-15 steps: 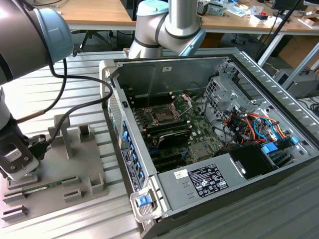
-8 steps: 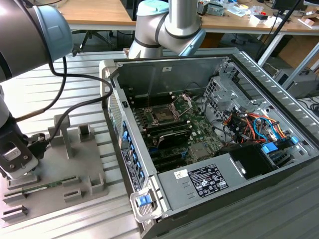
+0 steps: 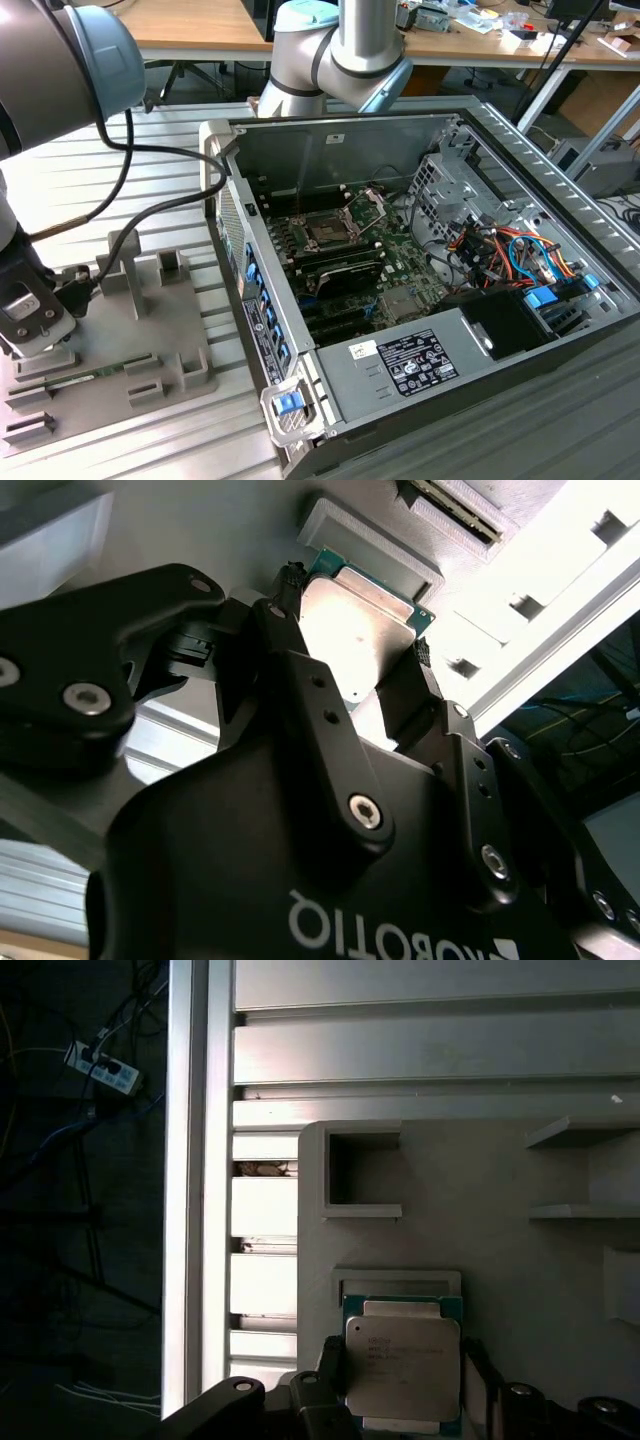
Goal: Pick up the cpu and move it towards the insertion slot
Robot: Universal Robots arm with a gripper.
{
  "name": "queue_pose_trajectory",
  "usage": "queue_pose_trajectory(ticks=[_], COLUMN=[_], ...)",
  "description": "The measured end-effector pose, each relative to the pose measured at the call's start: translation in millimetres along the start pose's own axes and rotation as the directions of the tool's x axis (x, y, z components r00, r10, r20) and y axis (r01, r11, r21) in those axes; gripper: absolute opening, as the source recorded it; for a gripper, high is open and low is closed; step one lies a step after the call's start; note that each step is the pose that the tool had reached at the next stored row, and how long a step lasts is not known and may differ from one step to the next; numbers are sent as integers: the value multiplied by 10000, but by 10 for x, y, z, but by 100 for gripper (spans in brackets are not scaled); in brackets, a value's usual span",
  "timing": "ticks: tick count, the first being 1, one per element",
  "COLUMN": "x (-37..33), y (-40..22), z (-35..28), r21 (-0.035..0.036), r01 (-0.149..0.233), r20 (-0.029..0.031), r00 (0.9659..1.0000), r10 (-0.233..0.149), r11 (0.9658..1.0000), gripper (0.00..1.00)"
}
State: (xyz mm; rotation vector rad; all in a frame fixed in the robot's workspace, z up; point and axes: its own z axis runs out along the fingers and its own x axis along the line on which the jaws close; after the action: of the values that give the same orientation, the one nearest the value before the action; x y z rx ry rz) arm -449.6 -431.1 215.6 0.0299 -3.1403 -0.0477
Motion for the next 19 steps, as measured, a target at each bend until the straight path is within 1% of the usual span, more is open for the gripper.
queue_pose_trajectory(ticks=[9, 19], x=[0, 0], y=[1, 4], z=[-50, -122], r21=[0, 0], r01=[0, 0], r20=[-1, -1], r00=[10000, 10000], r10=[0, 0], r11=[10000, 10000], gripper=[55, 55])
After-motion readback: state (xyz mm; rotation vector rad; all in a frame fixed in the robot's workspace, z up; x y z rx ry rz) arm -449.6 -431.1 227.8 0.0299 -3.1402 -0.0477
